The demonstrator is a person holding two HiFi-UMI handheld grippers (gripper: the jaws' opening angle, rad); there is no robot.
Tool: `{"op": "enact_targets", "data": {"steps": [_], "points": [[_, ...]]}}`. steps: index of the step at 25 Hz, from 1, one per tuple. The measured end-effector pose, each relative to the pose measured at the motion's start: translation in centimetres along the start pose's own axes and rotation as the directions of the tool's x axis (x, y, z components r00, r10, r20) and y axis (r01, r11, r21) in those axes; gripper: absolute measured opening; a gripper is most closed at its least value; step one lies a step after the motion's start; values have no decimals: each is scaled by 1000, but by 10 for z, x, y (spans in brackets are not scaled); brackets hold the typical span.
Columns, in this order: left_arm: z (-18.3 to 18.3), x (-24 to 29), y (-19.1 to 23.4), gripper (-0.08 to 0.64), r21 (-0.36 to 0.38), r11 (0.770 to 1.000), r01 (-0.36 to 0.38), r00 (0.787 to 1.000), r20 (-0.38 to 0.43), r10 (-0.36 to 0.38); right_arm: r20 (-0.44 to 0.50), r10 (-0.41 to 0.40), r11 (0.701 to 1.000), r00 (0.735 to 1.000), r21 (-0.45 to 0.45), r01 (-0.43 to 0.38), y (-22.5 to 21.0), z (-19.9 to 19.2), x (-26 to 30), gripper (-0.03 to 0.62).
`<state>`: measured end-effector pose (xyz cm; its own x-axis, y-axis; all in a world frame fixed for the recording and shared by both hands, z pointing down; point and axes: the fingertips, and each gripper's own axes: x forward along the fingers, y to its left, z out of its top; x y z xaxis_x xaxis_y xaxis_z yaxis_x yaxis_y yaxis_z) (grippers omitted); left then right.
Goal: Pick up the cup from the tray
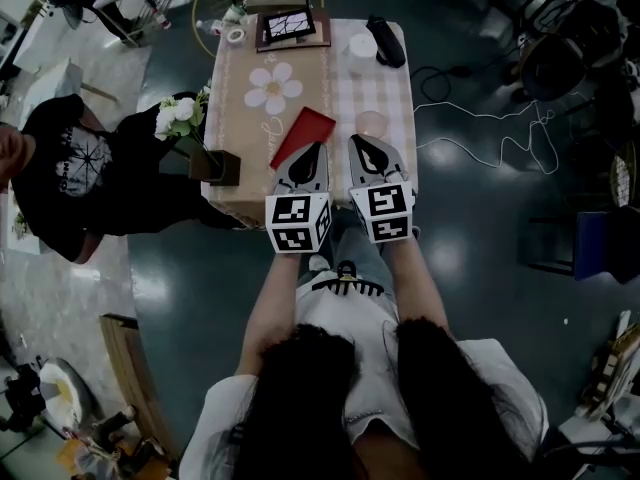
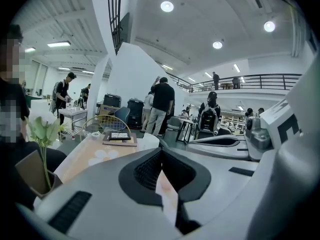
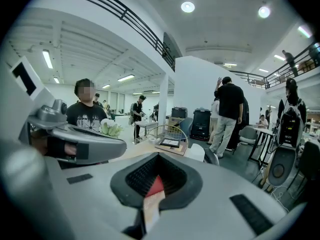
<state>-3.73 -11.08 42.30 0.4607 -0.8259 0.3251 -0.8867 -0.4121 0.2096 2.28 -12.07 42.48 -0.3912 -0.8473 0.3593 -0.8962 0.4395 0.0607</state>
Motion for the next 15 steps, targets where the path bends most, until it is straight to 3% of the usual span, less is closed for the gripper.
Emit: {"op": "enact_targets", "data": {"steps": [15], "points": [[-4, -6, -5, 8, 2, 1000, 1, 1000, -2, -1, -20, 14, 1000, 1000, -15, -14, 10, -5, -9, 6]]}}
